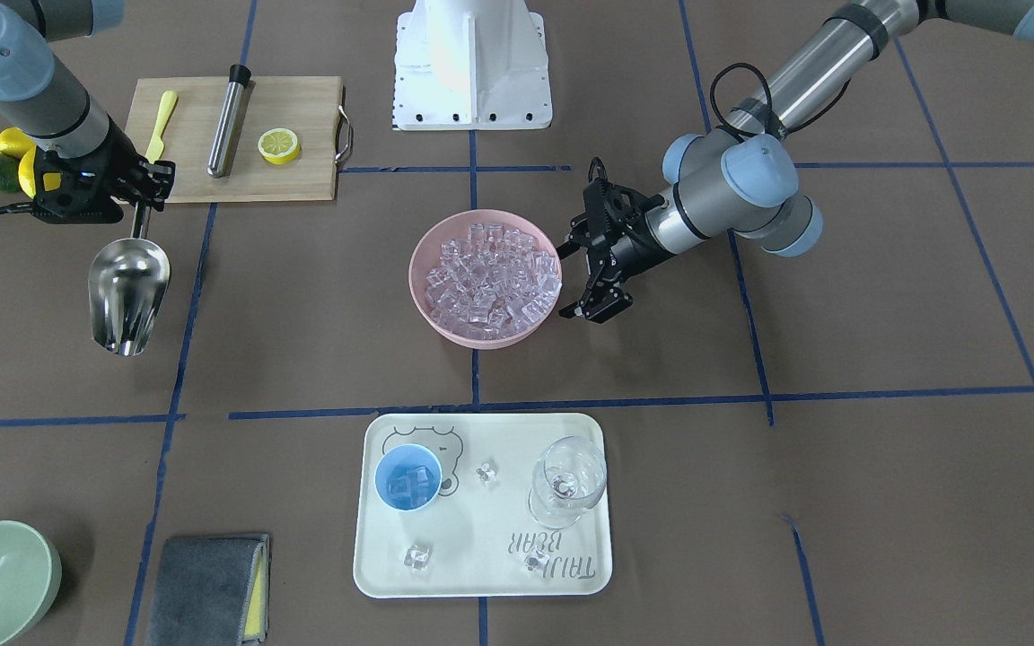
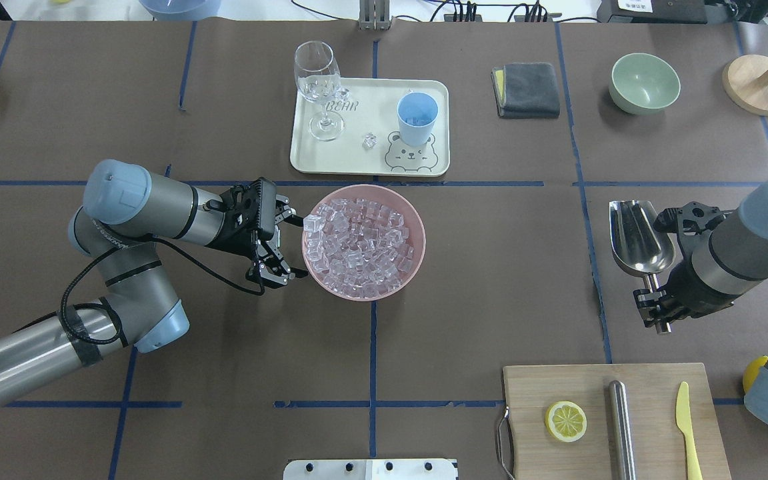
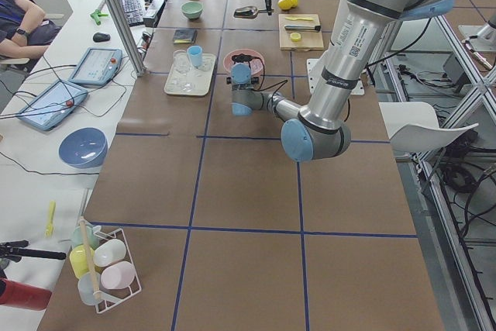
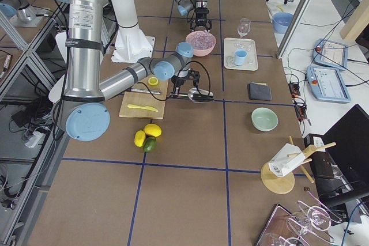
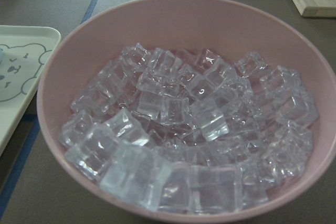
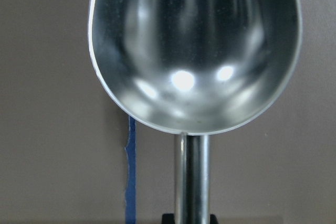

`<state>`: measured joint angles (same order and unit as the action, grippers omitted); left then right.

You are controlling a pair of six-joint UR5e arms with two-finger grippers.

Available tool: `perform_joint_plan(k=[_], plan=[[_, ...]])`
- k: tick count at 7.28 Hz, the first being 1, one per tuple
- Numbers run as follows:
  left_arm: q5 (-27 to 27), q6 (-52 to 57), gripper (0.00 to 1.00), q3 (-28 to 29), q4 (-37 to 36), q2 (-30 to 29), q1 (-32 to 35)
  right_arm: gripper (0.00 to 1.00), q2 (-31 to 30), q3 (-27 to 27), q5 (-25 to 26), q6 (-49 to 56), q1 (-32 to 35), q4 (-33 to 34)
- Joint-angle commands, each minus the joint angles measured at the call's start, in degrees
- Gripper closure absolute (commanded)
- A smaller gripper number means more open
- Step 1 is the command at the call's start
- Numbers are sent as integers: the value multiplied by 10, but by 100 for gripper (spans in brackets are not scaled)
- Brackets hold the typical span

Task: Put ice in cup with scoop
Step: 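Carry the empty scoop back to its spot with the right gripper, then lower the scoop onto the table and open the right gripper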

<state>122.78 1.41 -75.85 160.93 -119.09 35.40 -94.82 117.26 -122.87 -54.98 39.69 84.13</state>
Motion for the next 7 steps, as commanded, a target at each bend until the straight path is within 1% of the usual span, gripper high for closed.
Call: perform_joint_plan(k=[1,3,7], plan=[[0,0,1,0,0,0,-1,100,-5,-26,10,-9,-24,-20],[0,0,1,0,0,0,-1,100,-3,-37,11,-16,-37,-20],[0,0,1,0,0,0,-1,100,6,-40,9,-15,-39,-20]])
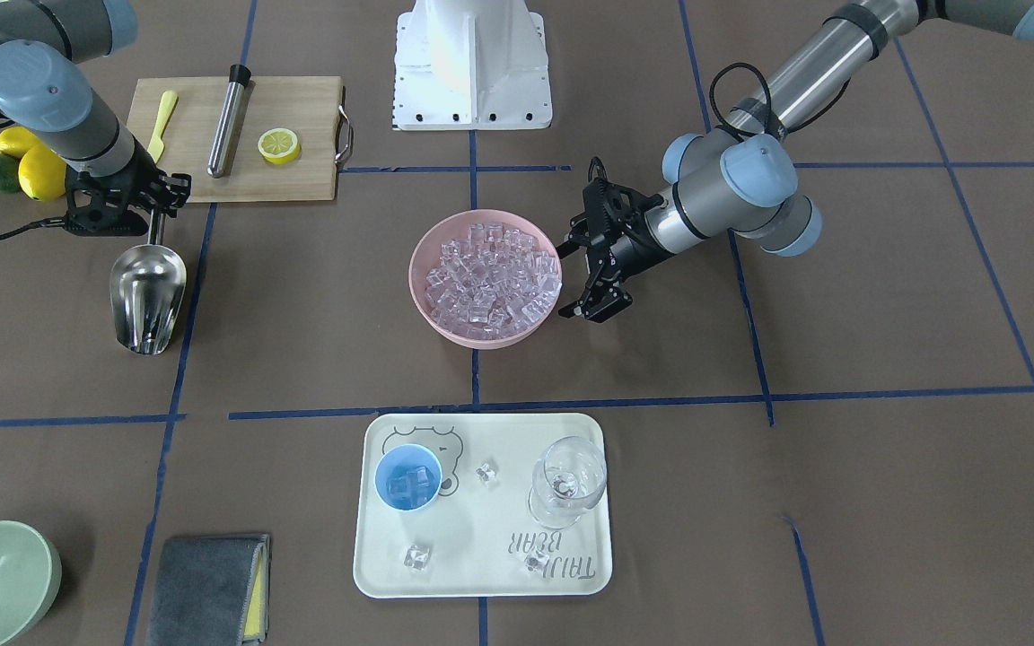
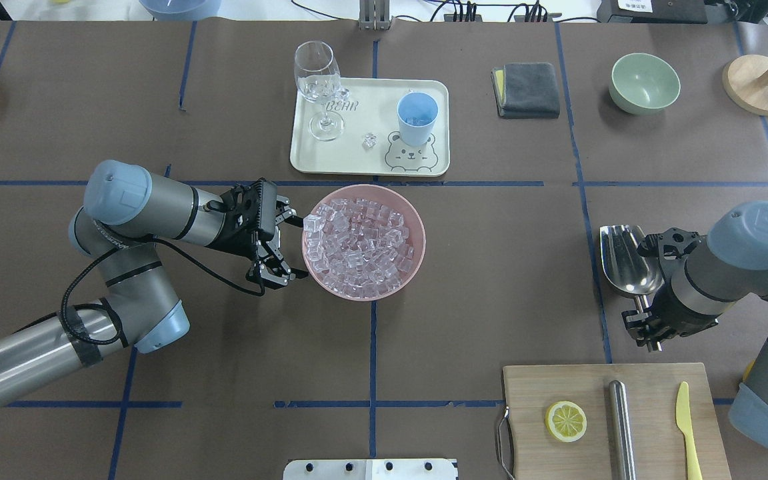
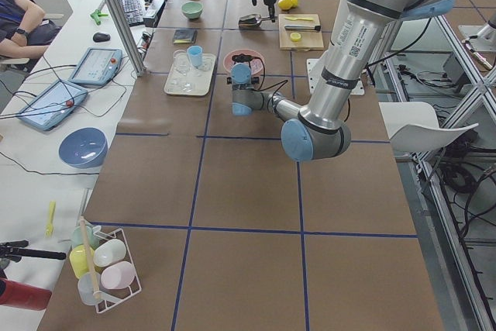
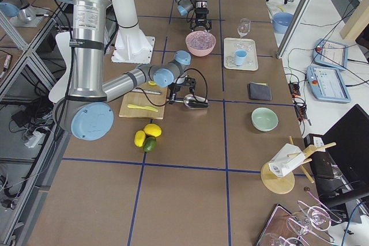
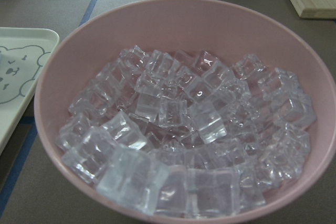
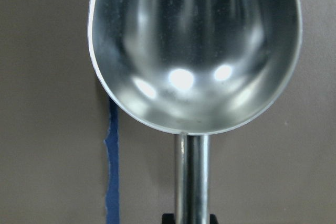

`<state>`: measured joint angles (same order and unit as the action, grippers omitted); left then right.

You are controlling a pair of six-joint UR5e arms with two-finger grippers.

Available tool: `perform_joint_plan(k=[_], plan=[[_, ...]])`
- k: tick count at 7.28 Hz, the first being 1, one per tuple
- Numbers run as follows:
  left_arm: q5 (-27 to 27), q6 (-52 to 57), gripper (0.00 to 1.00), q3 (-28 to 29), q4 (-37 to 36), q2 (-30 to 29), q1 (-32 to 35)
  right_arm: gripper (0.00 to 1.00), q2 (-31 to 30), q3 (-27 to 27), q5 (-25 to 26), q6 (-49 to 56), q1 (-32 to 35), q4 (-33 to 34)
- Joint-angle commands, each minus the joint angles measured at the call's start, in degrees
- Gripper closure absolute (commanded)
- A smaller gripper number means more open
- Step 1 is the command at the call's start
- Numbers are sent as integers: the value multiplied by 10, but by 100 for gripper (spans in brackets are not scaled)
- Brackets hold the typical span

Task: Put ice in cup with scoop
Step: 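Lower the scoop onto the table and open the right gripper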

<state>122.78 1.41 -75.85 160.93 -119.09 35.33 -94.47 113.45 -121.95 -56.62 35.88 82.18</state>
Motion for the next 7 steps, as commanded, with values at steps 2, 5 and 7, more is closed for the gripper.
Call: perform_joint_plan(k=[2,5,7], plan=[[0,0,1,0,0,0,0,0,10,-5,0,2,-2,0],[0,0,1,0,0,1,1,0,35,-1,9,2,14,-1],[0,0,1,0,0,2,1,0,55,5,41,14,71,0]])
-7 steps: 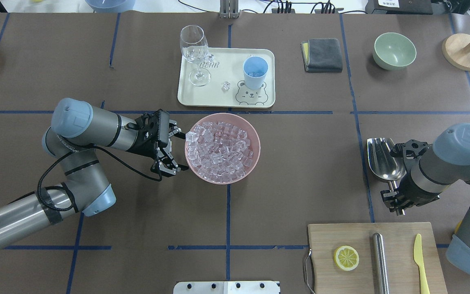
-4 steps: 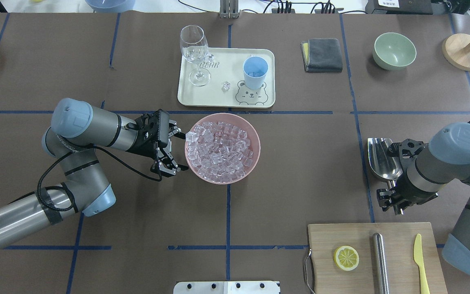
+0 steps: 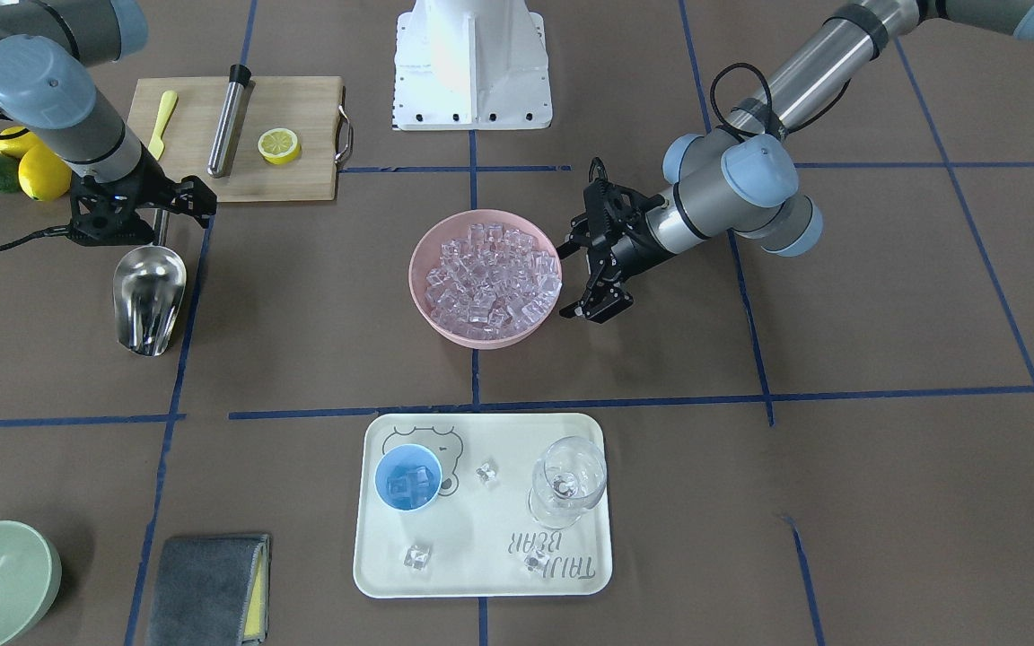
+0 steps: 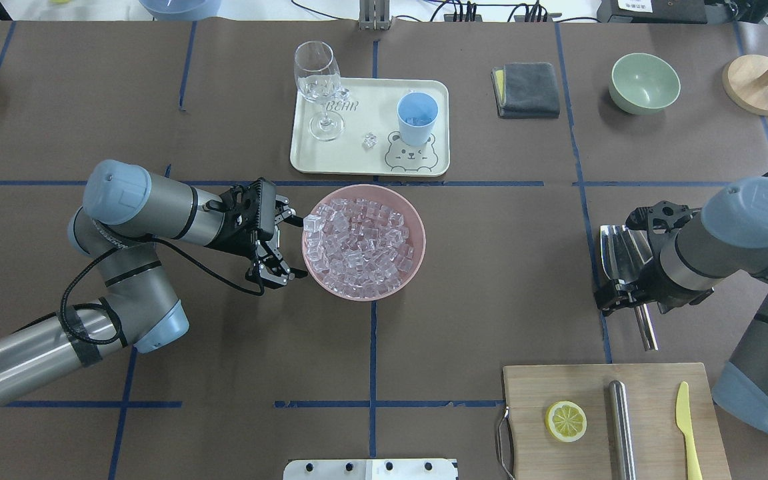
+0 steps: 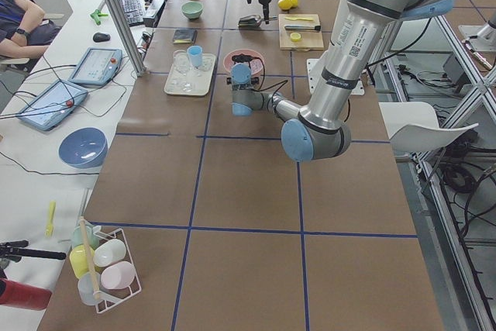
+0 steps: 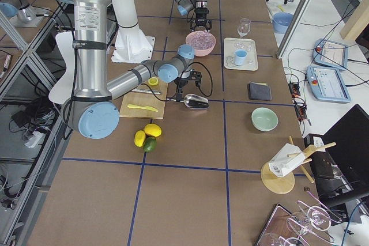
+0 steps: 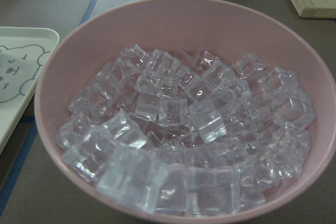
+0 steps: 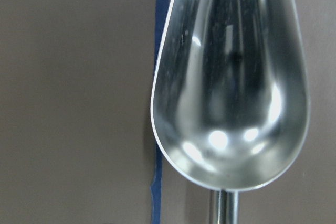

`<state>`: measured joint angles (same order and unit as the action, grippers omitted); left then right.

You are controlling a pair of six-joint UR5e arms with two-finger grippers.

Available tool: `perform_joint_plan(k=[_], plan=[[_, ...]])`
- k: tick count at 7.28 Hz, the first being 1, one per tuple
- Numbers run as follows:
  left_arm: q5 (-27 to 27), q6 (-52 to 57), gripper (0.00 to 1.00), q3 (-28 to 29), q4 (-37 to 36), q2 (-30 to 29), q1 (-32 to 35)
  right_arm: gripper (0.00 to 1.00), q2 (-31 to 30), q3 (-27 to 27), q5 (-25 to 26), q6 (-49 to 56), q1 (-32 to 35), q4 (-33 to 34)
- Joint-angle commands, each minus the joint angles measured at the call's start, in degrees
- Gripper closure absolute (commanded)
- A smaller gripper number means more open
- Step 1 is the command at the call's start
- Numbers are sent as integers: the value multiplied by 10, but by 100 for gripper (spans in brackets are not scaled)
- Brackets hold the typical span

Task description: Put ice in cup with scoop

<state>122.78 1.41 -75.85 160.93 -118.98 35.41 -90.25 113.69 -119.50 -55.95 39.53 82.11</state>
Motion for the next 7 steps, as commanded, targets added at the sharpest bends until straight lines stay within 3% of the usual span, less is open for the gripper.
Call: perform_joint_plan(k=[1,4,5,7], plan=[[0,0,1,-1,0,1,2,0,13,2,14,56,78,2],[1,-2,1,-6,0,10,9,0,-32,-16,-19,293,224,10],[3,-1,1,-9,0,15,18,0,-52,-38,-70,388,289,9],[8,-1,1,-20,-6,31,34,0,-97,-90,-86,570,406,11]])
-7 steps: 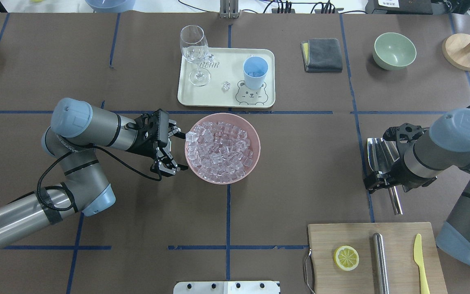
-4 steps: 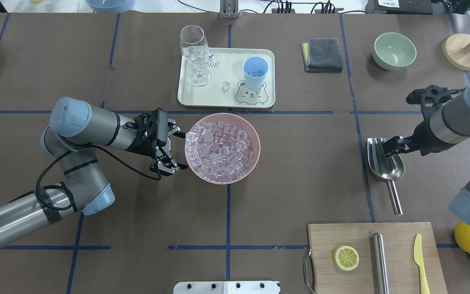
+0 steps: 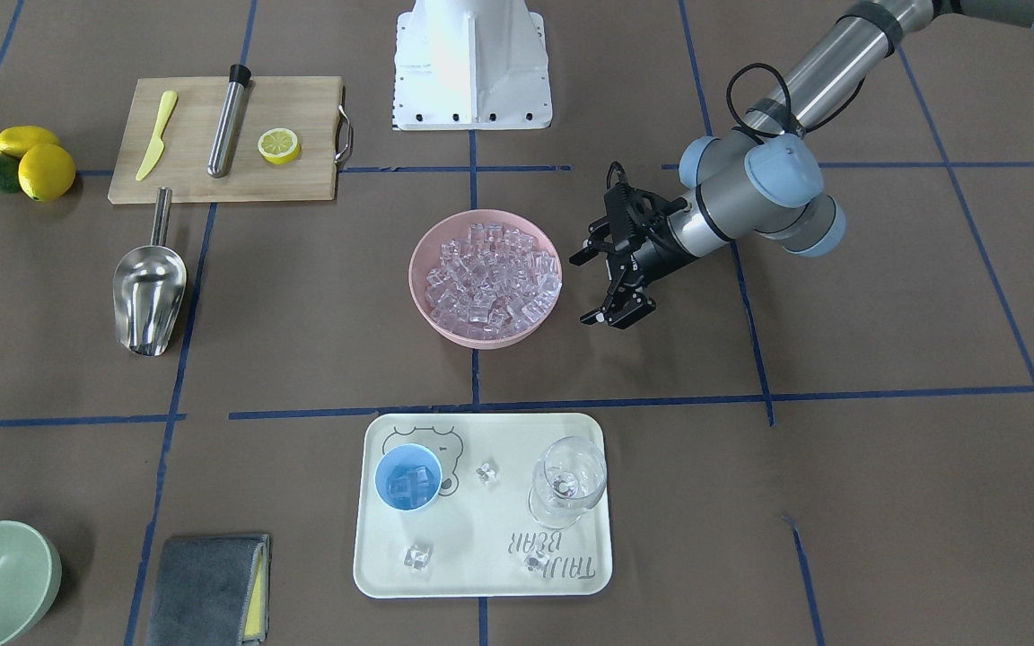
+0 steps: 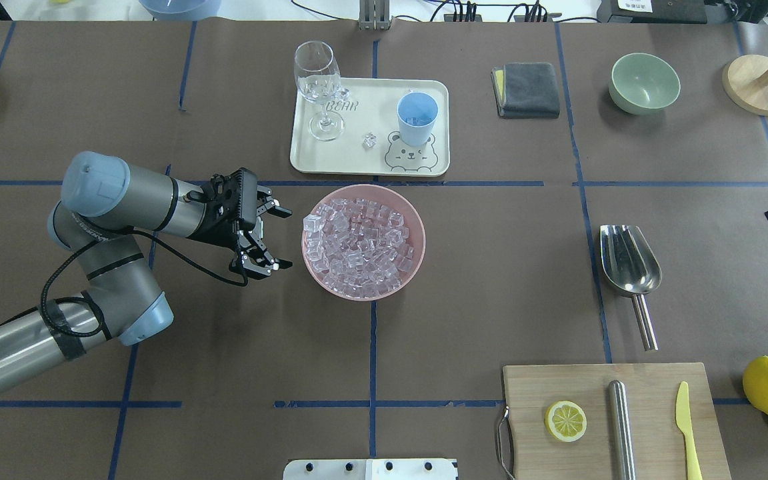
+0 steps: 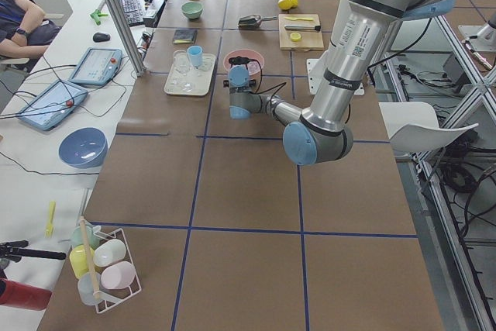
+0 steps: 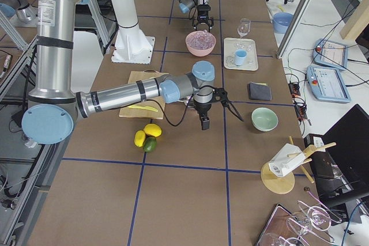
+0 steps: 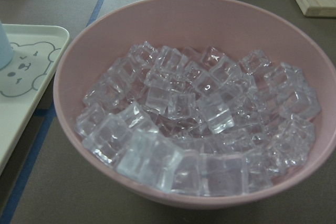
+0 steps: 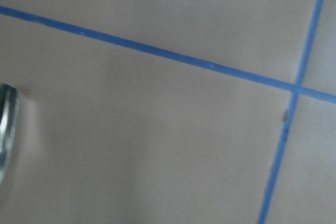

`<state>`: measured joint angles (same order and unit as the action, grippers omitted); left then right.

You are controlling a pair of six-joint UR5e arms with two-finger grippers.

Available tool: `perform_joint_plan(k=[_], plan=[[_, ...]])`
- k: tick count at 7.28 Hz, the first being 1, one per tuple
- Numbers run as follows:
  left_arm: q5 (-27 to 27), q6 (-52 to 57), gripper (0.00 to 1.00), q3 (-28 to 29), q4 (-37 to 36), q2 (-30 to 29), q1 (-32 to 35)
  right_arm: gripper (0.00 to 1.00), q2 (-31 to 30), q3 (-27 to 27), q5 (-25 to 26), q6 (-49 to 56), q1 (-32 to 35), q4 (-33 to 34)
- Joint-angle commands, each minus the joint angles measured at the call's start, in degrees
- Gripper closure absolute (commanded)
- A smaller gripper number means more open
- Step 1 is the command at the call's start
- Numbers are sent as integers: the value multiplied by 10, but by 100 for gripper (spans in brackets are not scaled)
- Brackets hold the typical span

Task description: Put ice in cup with scoop

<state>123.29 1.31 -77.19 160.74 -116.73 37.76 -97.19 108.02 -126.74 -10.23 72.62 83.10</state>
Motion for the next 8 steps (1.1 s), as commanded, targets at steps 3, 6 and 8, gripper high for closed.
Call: perform_joint_plan(k=[3,6,8], plan=[[6,3,1,-11,-16,48,85,0,-75,-39,-54,146,159,47],[102,33,1,-25,-159,81,208,0,-71,-29,-58,145,166,73],[103,45,0,-31,-261,95,283,0,-74,-30,-58,145,166,73]])
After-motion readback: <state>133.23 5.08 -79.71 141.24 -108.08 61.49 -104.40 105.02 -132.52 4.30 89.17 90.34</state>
